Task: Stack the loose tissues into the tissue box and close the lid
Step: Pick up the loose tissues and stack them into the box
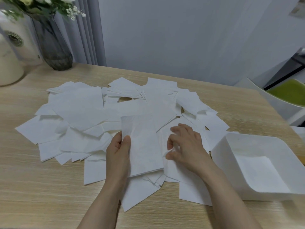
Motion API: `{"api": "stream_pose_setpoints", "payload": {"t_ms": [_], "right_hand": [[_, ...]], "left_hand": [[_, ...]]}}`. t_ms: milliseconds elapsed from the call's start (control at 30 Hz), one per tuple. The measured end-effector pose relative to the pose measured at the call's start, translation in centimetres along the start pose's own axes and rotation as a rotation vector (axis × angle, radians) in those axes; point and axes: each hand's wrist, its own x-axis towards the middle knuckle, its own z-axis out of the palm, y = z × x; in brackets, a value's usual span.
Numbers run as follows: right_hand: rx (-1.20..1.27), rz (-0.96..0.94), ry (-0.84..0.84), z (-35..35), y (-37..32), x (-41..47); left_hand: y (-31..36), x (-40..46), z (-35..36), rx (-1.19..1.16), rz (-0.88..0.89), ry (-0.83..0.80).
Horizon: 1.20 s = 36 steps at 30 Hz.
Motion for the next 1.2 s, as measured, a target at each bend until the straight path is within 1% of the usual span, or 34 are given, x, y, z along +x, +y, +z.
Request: {"api": "stream_pose_setpoints", "payload": {"t_ms": [100, 267, 367, 533, 667, 733, 800, 867, 1000, 1067, 1200], "right_hand": [[-0.024, 0.005, 0.066, 0.1, -0.1, -0.3], [0.092, 0.086, 0.374, -0.7, -0.6, -1.0], [0.181, 0.155, 0.516, -1.2, -1.0, -1.1], [0.338, 0.262, 0.565, -1.7, -1.5, -1.5], [0.45, 0.245, 0.747, -2.0, -2.0, -1.6], [0.571, 0.246, 0.788, -2.3, -2.3, -1.7], [0.729, 0.239, 0.813, -2.7, -2.3, -2.0], [0.906, 0.235, 0.798, -3.2, -2.5, -2.2], [1.182, 0.342, 0.652, -3.2, -2.7, -1.9], [1.248, 0.411, 0.592, -2.6, -2.8, -1.6], [1.241, 0.513, 0.509, -0.7, -2.5, -1.6]], "left_hand": [[0.1, 0.0, 0.0, -0.012, -0.006, 0.0], [0.1, 0.0, 0.0, -0.009, -0.004, -0.004], [0.0, 0.0, 0.0, -0.008, -0.007, -0.004], [-0.1, 0.1, 0.0, 0.014, -0.005, -0.006], [-0.1, 0.1, 0.0, 0.008, -0.013, -0.008], [0.0, 0.1, 0.1, 0.01, -0.011, -0.011], [0.0, 0.0, 0.1, 0.013, -0.011, -0.015], [0.1, 0.0, 0.1, 0.012, -0.011, -0.023], [0.1, 0.0, 0.1, 0.02, -0.01, -0.041], [0.2, -0.1, 0.1, 0.015, -0.006, -0.044], [0.1, -0.1, 0.0, 0.034, -0.009, -0.051]]}}
